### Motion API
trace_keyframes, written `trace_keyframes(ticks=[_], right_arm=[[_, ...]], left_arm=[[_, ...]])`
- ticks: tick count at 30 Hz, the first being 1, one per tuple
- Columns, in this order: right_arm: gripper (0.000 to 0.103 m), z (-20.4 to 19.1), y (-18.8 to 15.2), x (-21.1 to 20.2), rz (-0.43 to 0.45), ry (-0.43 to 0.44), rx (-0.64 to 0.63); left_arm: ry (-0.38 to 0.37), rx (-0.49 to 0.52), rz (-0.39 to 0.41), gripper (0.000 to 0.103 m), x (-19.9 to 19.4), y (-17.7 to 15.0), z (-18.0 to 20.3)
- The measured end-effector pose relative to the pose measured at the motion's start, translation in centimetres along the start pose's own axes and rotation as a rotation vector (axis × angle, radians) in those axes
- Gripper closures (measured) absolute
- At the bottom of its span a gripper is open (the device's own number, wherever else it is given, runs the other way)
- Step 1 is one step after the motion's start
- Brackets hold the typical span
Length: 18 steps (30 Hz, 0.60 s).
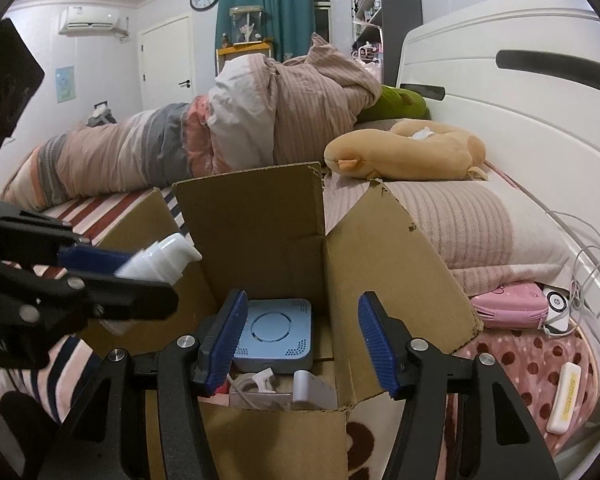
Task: Organize rigid objects
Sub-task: 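Open the left gripper over the box while the right gripper releases the adapter inside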
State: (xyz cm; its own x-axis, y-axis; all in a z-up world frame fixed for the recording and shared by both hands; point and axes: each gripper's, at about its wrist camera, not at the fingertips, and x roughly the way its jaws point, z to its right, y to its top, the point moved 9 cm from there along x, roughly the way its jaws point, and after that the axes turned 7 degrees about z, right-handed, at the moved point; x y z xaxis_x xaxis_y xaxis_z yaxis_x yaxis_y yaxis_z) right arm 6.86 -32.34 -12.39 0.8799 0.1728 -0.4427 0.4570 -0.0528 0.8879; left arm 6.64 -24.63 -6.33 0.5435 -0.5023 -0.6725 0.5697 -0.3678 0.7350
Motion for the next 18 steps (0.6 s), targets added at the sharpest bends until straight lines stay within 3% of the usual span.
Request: trace_keyframes(ticks=[10, 13, 18], right_arm=[[0.048, -0.1, -0.3, -0.2, -0.006, 0.001, -0.001], [0.048, -0.1, -0.3, -0.2, -0.009, -0.002, -0.003], [0.048, -0.6, 0.0, -0.7, -0.008, -0.001, -0.012]], left_arm=[[-0.007, -0.007, 0.018, 0.077, -0.9, -0.1, -0.3], [0.001, -0.024, 0.04, 0.064, -1.7, 0.0, -1.0], [0.017, -0.046, 0.115, 0.055, -4.6, 0.4, -2.9]])
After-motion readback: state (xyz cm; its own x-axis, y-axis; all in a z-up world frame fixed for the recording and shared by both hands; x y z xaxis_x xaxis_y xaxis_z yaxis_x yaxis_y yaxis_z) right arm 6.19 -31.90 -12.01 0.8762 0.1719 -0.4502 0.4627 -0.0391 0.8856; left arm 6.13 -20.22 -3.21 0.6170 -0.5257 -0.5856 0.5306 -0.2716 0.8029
